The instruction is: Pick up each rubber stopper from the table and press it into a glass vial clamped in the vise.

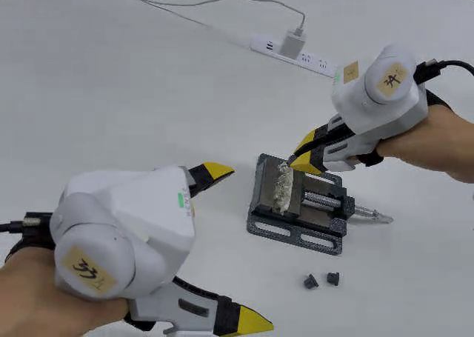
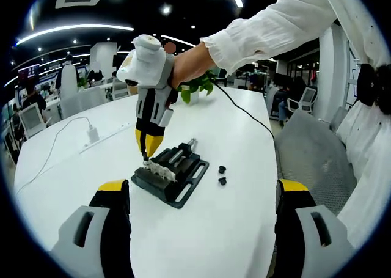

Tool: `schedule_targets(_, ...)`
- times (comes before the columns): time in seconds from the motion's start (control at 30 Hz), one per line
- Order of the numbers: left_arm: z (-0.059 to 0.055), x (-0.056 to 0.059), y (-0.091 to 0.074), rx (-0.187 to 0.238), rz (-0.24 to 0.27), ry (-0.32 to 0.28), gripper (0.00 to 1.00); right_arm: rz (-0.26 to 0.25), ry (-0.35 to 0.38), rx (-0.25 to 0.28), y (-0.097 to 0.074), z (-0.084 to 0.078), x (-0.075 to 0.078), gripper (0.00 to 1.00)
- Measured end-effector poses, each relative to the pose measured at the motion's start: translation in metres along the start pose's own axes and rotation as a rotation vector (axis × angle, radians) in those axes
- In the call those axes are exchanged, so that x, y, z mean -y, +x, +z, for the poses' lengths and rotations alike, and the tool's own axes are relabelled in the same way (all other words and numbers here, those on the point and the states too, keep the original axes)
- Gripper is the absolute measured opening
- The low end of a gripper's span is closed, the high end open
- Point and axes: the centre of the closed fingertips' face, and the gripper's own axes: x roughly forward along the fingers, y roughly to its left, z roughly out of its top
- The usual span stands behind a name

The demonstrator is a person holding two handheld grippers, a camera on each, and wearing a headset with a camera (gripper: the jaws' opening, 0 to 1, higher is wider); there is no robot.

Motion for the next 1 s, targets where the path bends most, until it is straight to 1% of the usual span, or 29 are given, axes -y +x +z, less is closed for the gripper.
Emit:
schedule_targets(0.13, 0.0004, -0.0008, -0.0003, 0.002, 0.003, 0.000, 0.99, -0.002, -0.004, -0.010, 0.0000, -0.0011, -0.0022, 0.05)
schedule_targets(0.33, 0.0013, -0.0009, 0.0001, 0.006, 0.003, -0.001, 0.99, 0.001, -0.004, -0.017, 0.0021, -0.0039, -0.0007, 0.05)
schedule_targets(0.4, 0.0011, -0.0009, 0.0003, 0.006, 0.004, -0.001, 0.99, 0.002, -0.003, -0.013, 0.0027, -0.0036, 0.0009, 0.05)
schedule_targets(0.47, 0.0013, -0.0005, 0.0005, 0.007, 0.002, -0.003, 0.99, 0.002, -0.001, -0.013, 0.0020, -0.0024, -0.0018, 0.05)
schedule_targets(0.6, 0.0021, -0.0006, 0.0007, 0.009, 0.003, -0.004, 0.99, 0.004, -0.001, -0.015, 0.0027, -0.0027, -0.0005, 0.05)
schedule_targets(0.7, 0.0022, -0.0014, 0.0010, 0.010, 0.005, -0.003, 0.99, 0.004, -0.012, -0.025, 0.0017, -0.0007, -0.0047, 0.05)
schedule_targets(0.8, 0.0027, -0.0020, 0.0010, 0.011, 0.006, -0.004, 0.99, 0.008, -0.007, -0.029, 0.0020, -0.0014, -0.0027, 0.05)
schedule_targets(1.0, 0.0029, -0.0018, 0.0010, 0.013, 0.006, -0.007, 0.99, 0.006, -0.025, -0.049, 0.0014, 0.0006, -0.0077, 0.05)
